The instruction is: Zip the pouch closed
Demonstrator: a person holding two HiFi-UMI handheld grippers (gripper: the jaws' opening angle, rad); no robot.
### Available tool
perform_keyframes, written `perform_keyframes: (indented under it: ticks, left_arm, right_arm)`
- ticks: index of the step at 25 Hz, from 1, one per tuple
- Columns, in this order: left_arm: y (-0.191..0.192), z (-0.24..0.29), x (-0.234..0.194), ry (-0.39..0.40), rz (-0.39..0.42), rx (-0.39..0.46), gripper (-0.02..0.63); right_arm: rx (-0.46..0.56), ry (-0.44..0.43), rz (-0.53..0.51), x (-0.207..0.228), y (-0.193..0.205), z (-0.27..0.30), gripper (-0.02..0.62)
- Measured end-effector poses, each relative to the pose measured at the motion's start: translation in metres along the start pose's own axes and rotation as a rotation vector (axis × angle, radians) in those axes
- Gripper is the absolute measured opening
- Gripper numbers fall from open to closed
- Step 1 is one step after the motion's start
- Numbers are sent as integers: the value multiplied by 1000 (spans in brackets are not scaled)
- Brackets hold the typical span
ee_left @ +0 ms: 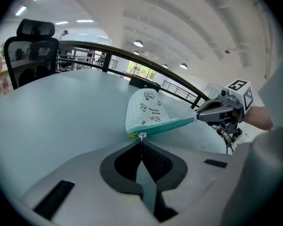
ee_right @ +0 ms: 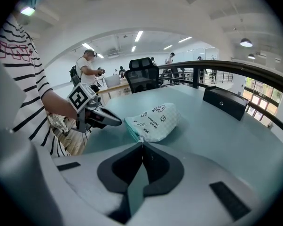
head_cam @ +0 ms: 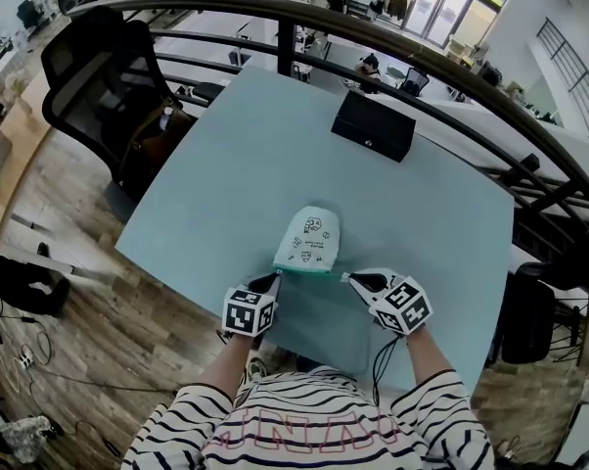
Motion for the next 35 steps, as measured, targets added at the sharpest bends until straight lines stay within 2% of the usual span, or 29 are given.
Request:
perform_keyframes:
  ticks: [13, 27, 35]
  left_arm:
    - [-17, 6, -11, -85, 82, -2, 26]
    - [-16, 21, -14, -125, 119, -85, 26]
    - [-13, 15, -15, -142, 147, -106, 28]
  right_arm:
    - [15, 4, 20, 6, 0, 9, 28]
    - [-5, 48, 45, 2, 10, 25, 29]
    - [15, 123, 107, -3, 21, 26, 31]
Point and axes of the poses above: the fingertips, and each gripper's own axes: z forward along the fingers, x to its right, y out of its underside, the point moved 10 cm from there along -z, backward along the fingers
